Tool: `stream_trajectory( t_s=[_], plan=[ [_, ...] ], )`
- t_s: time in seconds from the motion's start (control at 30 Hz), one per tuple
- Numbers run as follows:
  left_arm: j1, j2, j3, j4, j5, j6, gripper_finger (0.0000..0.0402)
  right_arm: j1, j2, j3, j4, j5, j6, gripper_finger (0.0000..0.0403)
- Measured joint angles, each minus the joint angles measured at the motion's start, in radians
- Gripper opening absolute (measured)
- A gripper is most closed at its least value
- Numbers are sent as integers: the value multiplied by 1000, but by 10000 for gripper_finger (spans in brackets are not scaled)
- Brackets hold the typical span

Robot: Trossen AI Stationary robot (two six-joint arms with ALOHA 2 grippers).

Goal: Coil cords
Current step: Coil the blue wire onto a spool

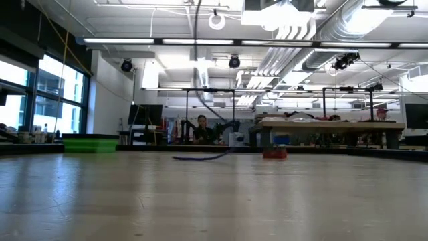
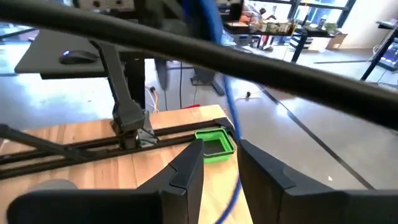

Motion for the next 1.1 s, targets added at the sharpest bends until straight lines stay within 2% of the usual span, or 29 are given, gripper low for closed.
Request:
stream_trajectory(
  t_s=[0.1,0.2,0.37,0.47,0.63,0.77,0.97,1.1],
  plan=[
    [-1,-1,43,-79,-39,78,0,-5,-4,0,50,2,-32,92],
    [-4,0,54,-115,-104,85,0,-14,-6,0,76,-10,-74,97],
    [-25,0,58,10,-36,-46,0,-35,-2,0,88,-76,-28,127],
    [-35,-1,59,85,21,-170,0,-41,-3,0,110,-172,-25,142],
    [-35,1,59,202,150,-387,0,-56,-10,0,131,-411,-30,146],
    [-36,1,59,285,171,-489,0,-81,-5,0,198,-580,-26,145],
    [-36,26,58,507,181,-698,0,-115,-3,0,312,-668,-13,145],
    [-39,43,59,530,189,-767,0,-127,3,1,385,-705,1,145]
  ],
)
